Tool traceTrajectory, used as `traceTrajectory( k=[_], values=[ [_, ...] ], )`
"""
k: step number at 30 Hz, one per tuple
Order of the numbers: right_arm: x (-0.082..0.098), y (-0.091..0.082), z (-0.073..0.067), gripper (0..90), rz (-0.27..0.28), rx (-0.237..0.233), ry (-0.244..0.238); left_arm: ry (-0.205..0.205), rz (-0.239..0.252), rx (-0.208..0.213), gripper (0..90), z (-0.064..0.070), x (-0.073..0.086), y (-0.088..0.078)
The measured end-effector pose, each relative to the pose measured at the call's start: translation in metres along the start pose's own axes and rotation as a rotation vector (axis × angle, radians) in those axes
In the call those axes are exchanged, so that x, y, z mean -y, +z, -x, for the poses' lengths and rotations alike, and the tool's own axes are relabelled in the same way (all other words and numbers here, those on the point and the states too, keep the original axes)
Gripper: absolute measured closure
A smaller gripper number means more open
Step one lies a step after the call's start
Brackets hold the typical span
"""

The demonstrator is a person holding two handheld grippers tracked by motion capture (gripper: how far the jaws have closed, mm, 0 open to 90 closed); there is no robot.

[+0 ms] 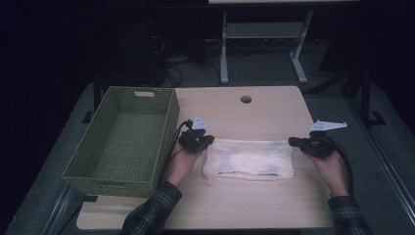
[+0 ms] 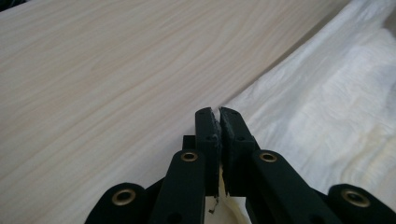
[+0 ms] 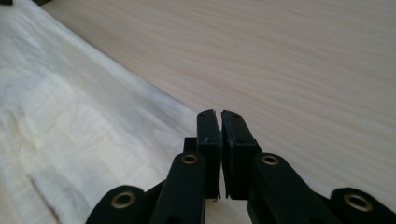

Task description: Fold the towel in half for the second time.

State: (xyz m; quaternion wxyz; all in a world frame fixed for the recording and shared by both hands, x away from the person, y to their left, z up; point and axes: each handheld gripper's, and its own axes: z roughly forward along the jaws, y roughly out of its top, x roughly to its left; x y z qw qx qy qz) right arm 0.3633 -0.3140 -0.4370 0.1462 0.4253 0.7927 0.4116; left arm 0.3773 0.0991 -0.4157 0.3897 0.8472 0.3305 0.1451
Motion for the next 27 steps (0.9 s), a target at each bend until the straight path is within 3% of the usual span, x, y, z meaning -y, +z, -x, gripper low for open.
traceTrajectory(
  k=[3, 11, 21, 27],
  values=[
    [0.006, -0.012, -0.008, 86.5, 0.020, -0.019, -0.009, 0.019, 0.001, 0.010, 86.0, 0.008, 0.005, -0.010],
    [0.024, -0.030, -0.027, 86.4, 0.005, -0.048, -0.035, 0.052, -0.022, 0.033, 85.9, 0.025, 0.016, -0.025],
    [0.047, -0.025, -0.040, 85.9, -0.070, -0.075, -0.041, 0.075, -0.109, 0.067, 85.3, 0.032, 0.037, -0.019],
    [0.053, -0.030, -0.043, 82.8, -0.069, -0.081, -0.023, 0.059, -0.132, 0.078, 79.5, 0.033, 0.043, -0.024]
  ],
)
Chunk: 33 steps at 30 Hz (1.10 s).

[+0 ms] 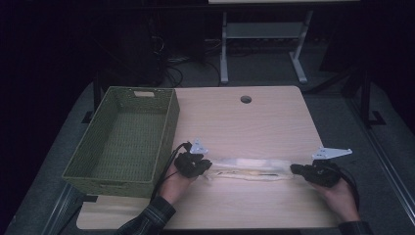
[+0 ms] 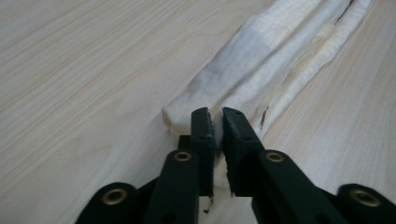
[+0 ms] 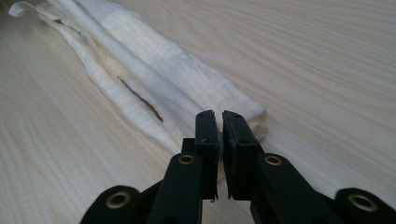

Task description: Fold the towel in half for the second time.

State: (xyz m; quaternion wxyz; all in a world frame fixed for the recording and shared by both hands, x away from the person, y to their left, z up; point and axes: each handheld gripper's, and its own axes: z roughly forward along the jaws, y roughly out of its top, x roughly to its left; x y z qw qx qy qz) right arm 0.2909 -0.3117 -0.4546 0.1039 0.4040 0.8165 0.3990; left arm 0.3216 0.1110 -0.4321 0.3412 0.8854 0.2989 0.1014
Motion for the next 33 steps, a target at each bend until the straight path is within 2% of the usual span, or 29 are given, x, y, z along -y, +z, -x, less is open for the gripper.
traceTrajectory(
  k=[4, 10, 13, 19, 23, 25, 28, 29, 33],
  values=[
    [0.002, -0.009, -0.001, 71.0, 0.020, 0.006, 0.016, -0.025, 0.039, -0.006, 69.0, 0.000, 0.000, -0.012],
    [-0.005, -0.019, -0.001, 69.2, 0.067, 0.018, 0.016, -0.032, 0.097, -0.002, 67.0, -0.001, -0.014, -0.021],
    [-0.010, -0.017, -0.002, 66.2, 0.068, 0.023, 0.022, -0.015, 0.103, 0.011, 64.6, 0.001, -0.024, -0.018],
    [-0.017, -0.005, 0.000, 59.7, 0.054, 0.035, 0.014, 0.024, 0.093, 0.046, 55.8, 0.004, -0.040, 0.001],
    [-0.019, 0.000, -0.001, 58.5, 0.036, 0.049, 0.011, 0.029, 0.067, 0.058, 48.2, 0.002, -0.045, 0.013],
    [-0.018, 0.002, -0.002, 58.7, 0.017, 0.063, 0.001, 0.033, 0.052, 0.055, 47.9, -0.001, -0.043, 0.020],
    [-0.013, 0.008, 0.001, 58.8, -0.018, 0.069, 0.015, 0.034, 0.014, 0.043, 47.6, -0.007, -0.039, 0.028],
    [-0.012, 0.010, 0.001, 58.9, -0.029, 0.074, 0.010, 0.021, -0.003, 0.044, 47.8, -0.009, -0.036, 0.033],
    [-0.007, 0.017, 0.003, 59.7, -0.058, 0.075, 0.027, 0.012, -0.060, 0.040, 47.8, -0.012, -0.026, 0.042]
  ],
)
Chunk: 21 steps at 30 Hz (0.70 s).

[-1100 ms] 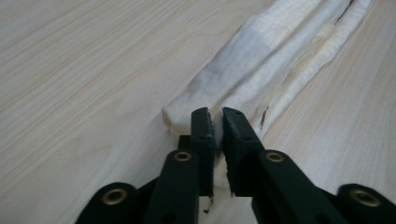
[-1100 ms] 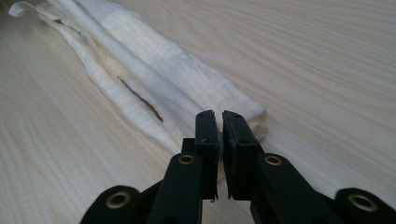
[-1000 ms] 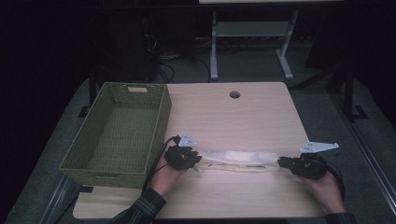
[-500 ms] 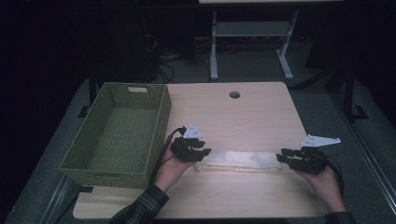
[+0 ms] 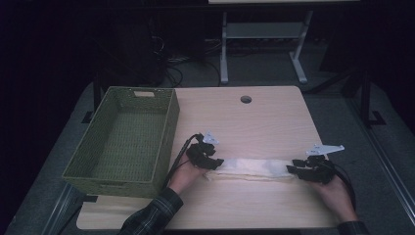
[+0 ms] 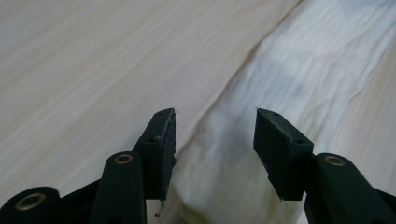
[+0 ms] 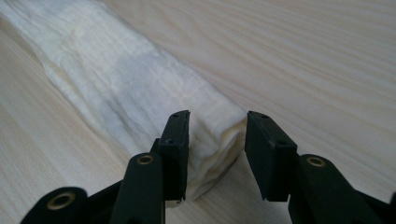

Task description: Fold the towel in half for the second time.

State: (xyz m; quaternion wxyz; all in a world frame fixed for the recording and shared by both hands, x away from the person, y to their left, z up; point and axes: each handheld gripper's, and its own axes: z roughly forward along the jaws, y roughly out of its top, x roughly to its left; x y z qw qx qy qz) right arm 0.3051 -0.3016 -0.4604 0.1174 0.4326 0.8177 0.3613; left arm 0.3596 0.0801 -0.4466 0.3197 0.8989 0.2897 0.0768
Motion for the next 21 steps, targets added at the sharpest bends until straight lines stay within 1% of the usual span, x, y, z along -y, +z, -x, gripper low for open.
traceTrajectory(
  k=[1, 4, 5, 9, 10, 13, 15, 16, 18, 19, 20, 21],
  values=[
    [0.001, 0.001, 0.000, 59.7, -0.008, -0.002, 0.002, -0.003, -0.016, -0.004, 47.8, -0.001, 0.003, 0.001],
    [0.001, 0.005, -0.001, 59.8, -0.020, 0.002, -0.002, -0.006, -0.037, -0.009, 48.3, 0.001, 0.010, 0.001],
    [0.001, 0.006, 0.000, 59.8, -0.022, 0.005, -0.010, -0.008, -0.041, -0.013, 48.4, 0.002, 0.012, 0.000],
    [-0.002, 0.009, 0.001, 59.7, -0.027, 0.010, -0.014, -0.004, -0.044, -0.014, 49.9, 0.005, 0.018, -0.004],
    [-0.002, 0.010, 0.001, 59.7, -0.024, 0.009, -0.019, -0.012, -0.044, -0.014, 50.0, 0.007, 0.020, -0.005],
    [-0.006, 0.013, 0.001, 59.7, -0.025, 0.019, -0.036, -0.011, -0.055, -0.015, 50.2, 0.012, 0.025, -0.009],
    [-0.008, 0.015, 0.002, 59.7, -0.029, 0.017, -0.036, -0.007, -0.052, -0.016, 50.2, 0.015, 0.028, -0.012],
    [-0.009, 0.016, 0.003, 59.6, -0.022, 0.017, -0.044, -0.007, -0.055, -0.016, 50.2, 0.018, 0.030, -0.014],
    [-0.009, 0.018, 0.004, 59.0, -0.022, 0.008, -0.027, -0.008, -0.054, -0.013, 49.9, 0.021, 0.033, -0.017],
    [-0.009, 0.018, 0.004, 59.0, -0.022, 0.008, -0.027, -0.008, -0.054, -0.013, 49.0, 0.021, 0.033, -0.017],
    [-0.010, 0.018, 0.004, 58.2, -0.022, 0.006, -0.020, -0.007, -0.046, -0.013, 49.0, 0.022, 0.033, -0.018],
    [-0.009, 0.017, 0.004, 56.2, -0.008, 0.004, -0.018, -0.001, -0.040, -0.011, 46.5, 0.022, 0.031, -0.020]
  ],
)
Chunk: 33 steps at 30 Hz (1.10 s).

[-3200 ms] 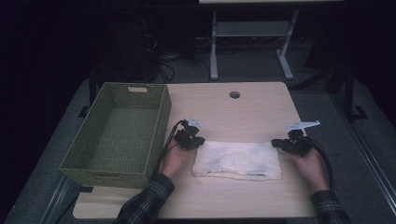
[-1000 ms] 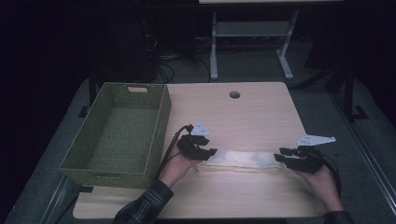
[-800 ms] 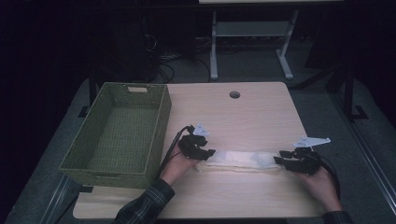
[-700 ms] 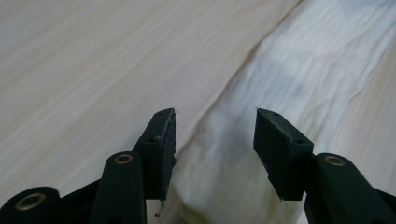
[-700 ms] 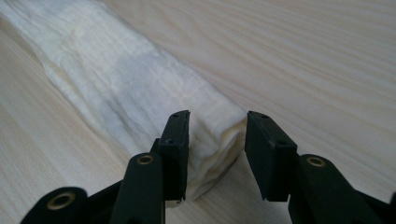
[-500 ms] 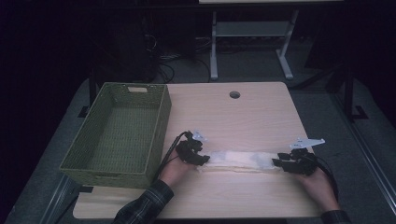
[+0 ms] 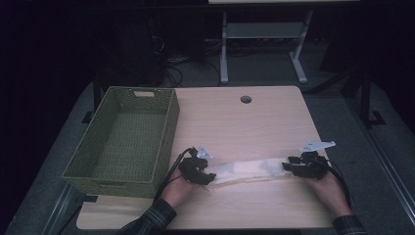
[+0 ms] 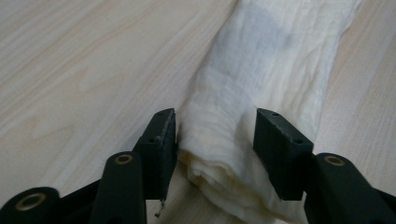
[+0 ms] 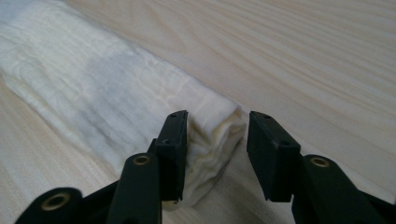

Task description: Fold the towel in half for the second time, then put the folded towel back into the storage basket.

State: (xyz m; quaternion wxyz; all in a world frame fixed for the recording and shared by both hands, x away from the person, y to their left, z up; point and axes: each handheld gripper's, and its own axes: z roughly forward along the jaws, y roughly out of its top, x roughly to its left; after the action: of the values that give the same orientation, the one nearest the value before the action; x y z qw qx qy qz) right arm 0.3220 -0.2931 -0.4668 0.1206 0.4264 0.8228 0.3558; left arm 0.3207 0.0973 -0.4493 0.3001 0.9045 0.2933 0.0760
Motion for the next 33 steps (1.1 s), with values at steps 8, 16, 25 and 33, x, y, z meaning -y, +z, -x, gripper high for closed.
traceTrajectory(
  k=[8, 16, 25, 33],
  values=[
    [0.002, -0.013, 0.008, 46.9, 0.050, 0.026, 0.031, 0.034, 0.055, 0.056, 37.0, -0.002, -0.024, 0.000],
    [0.000, -0.017, 0.018, 40.5, 0.097, 0.081, 0.078, 0.095, 0.083, 0.115, 30.2, 0.007, -0.045, 0.007],
    [-0.009, -0.004, 0.028, 38.1, 0.098, 0.141, 0.111, 0.139, 0.083, 0.177, 25.0, 0.015, -0.060, 0.028],
    [-0.009, -0.007, 0.021, 42.2, 0.084, 0.076, 0.104, 0.168, 0.046, 0.192, 24.8, 0.017, -0.062, 0.044]
  ],
)
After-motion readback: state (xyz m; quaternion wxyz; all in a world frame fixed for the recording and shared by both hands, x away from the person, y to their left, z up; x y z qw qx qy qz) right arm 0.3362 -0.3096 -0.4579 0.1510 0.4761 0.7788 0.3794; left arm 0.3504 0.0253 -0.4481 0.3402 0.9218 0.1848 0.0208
